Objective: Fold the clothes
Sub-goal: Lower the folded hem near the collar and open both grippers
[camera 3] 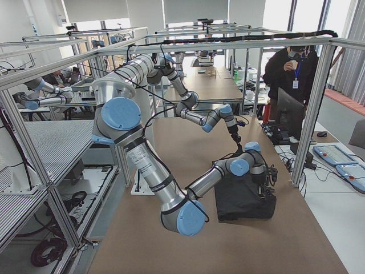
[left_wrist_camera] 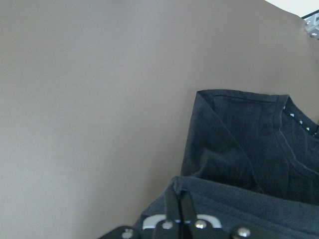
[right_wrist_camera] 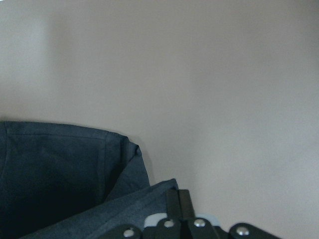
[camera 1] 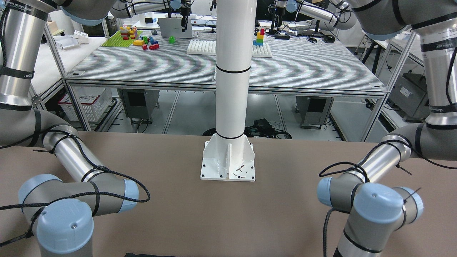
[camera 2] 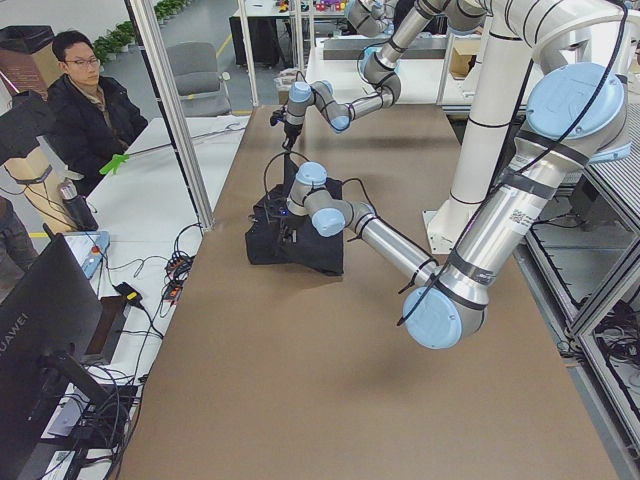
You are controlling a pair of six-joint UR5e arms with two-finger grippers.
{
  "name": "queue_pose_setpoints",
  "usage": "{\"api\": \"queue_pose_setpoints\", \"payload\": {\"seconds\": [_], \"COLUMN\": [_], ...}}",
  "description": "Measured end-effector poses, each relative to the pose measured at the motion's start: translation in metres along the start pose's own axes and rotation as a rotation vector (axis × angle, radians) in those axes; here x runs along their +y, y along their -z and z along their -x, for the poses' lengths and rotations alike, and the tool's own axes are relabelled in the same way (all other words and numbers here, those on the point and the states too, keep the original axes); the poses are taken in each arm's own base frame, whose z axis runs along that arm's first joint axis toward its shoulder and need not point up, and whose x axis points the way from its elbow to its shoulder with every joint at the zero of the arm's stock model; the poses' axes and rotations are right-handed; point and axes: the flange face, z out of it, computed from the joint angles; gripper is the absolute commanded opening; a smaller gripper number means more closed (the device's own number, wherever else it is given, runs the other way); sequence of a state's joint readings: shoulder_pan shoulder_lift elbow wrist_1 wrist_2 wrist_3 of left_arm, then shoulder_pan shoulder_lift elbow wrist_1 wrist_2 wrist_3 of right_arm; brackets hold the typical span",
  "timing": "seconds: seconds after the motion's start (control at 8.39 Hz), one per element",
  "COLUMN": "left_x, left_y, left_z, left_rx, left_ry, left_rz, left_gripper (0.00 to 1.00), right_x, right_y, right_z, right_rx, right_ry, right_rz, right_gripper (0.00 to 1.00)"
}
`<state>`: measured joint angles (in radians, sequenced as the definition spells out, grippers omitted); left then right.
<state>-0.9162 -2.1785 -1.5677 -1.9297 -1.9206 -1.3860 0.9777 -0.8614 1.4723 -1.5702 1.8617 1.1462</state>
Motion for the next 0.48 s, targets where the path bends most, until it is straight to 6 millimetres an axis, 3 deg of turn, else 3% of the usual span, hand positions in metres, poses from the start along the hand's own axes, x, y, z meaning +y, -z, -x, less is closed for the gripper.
{"api": "queue_pose_setpoints", "payload": {"seconds": [0.24,0.48], "left_x": [-0.024,-0.036], "left_y": [-0.044,-0.066], "left_z": [-0.009,-0.008], "left_rx": [0.015,0.014], "left_ry": [-0.003,-0.001], "left_rz": [-0.009,-0.018], "left_gripper": [0.09,0.28], "right_x": [-0.007,-0.012], "right_y": [-0.027,-0.048], "right_z": [0.004,0.005], "right_rx": [-0.018,-0.025], "right_ry": [0.01,0.014], "right_rz": [-0.01,-0.024], "right_gripper": [0.0,0.03]}}
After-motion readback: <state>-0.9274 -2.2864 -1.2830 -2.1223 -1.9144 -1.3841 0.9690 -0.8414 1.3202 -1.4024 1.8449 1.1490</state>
